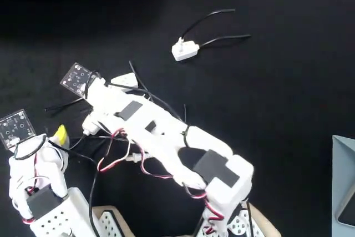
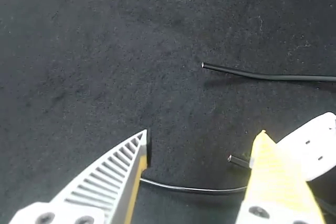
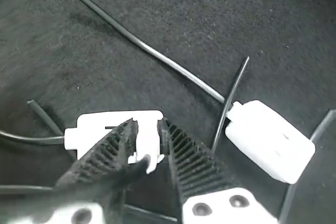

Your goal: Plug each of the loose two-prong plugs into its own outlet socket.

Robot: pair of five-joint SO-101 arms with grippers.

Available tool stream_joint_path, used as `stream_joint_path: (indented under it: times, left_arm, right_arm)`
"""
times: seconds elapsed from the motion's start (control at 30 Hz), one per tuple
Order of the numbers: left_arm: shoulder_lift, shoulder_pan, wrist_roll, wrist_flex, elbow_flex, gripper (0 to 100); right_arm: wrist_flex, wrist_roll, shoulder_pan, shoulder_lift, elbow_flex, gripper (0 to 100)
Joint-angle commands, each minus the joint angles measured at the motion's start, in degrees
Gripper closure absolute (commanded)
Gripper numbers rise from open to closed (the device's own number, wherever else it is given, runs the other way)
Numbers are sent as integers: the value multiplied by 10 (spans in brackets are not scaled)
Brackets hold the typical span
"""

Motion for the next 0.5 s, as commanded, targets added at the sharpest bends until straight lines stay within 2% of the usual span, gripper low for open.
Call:
stream_joint_path:
  times: [0.0, 0.2, 0.47]
  left_arm:
    - [-4, -4, 4, 4, -3, 693]
    - [-4, -4, 3, 4, -2, 693]
    - [-4, -4, 3, 4, -2, 693]
  right_arm:
    - [31, 4, 10, 10, -33, 987]
    - [132, 6, 3, 15, -83, 987]
    - [164, 7, -2, 102, -131, 987]
